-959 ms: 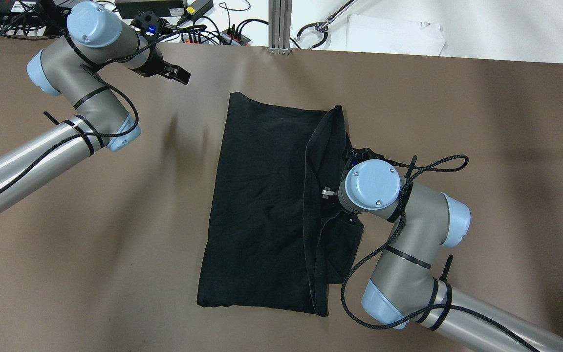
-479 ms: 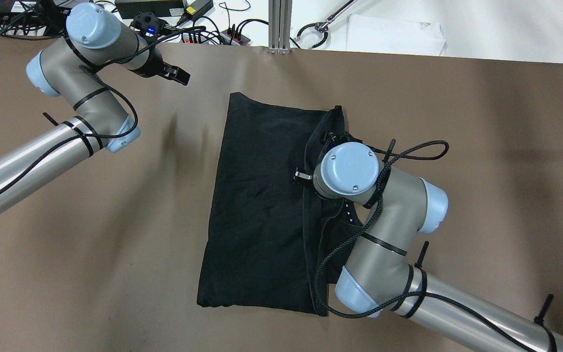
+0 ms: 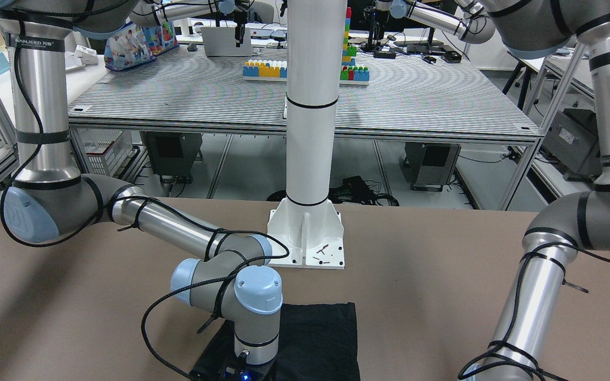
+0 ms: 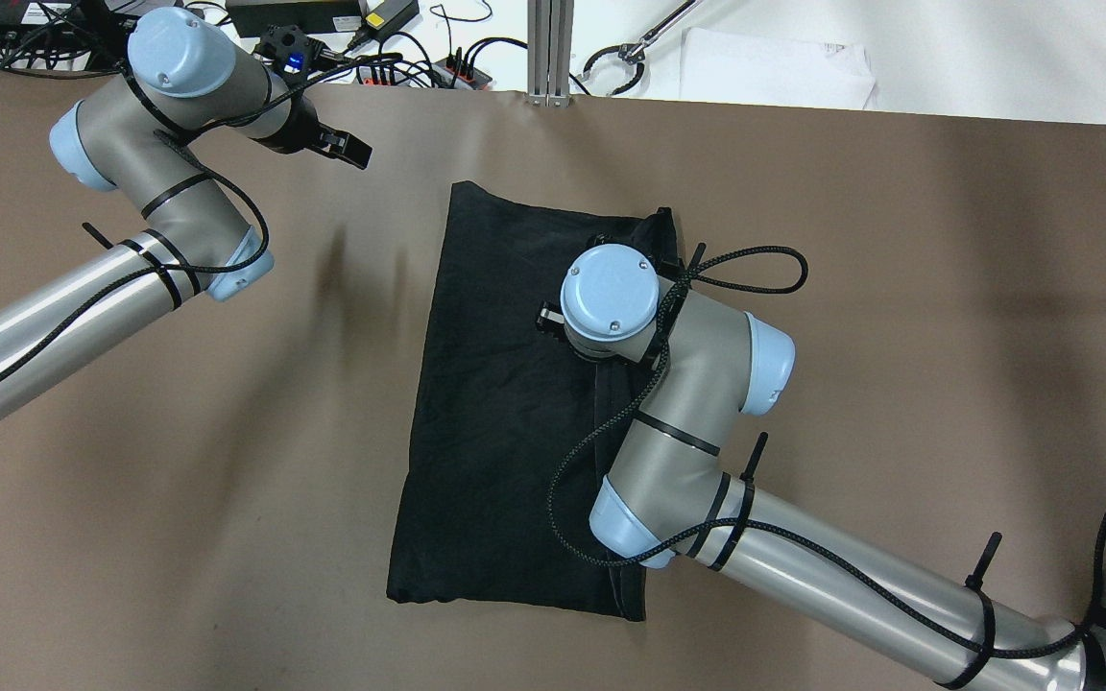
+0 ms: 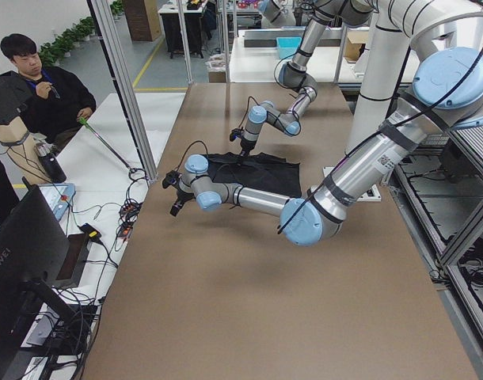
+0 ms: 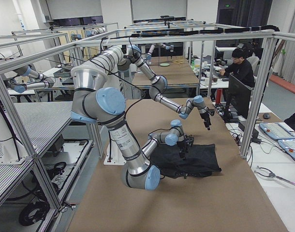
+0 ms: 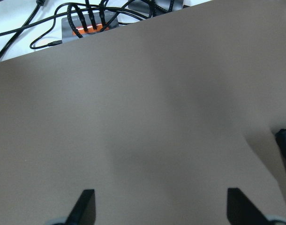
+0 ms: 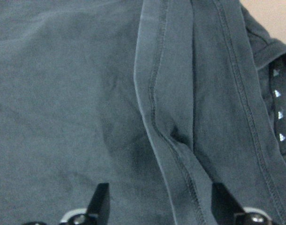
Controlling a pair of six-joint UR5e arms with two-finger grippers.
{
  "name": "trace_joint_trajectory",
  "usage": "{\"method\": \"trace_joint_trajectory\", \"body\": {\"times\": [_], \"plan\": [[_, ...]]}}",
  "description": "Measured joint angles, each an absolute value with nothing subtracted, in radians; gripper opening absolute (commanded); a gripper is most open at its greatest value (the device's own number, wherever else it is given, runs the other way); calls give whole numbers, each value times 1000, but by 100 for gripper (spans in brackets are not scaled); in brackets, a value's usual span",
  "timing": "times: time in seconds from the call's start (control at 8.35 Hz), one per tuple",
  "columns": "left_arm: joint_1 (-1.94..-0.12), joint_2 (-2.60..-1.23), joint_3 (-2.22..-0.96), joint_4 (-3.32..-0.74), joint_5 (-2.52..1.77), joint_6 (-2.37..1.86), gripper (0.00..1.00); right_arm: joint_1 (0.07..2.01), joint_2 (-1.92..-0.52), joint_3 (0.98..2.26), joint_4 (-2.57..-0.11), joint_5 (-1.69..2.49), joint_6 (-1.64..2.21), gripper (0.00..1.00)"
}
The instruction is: Fold clothes
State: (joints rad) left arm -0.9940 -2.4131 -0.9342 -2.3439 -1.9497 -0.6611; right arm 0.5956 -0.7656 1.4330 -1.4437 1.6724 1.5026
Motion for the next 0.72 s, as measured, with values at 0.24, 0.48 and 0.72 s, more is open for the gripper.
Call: {"method": "trace_joint_trajectory", "body": {"times": [0.24, 0.48, 0.72], "plan": [[-994, -2409, -940, -2344, -1950, -661, 100, 613, -760, 1417, -1444, 1672, 1412, 9], [-994, -2408, -940, -2343, -1950, -661, 100, 623, -759, 1415, -1443, 1676, 1366, 0], [-994, -2407, -939, -2343, -1950, -660, 100, 628, -760, 1415, -1443, 1679, 1348, 0]]}}
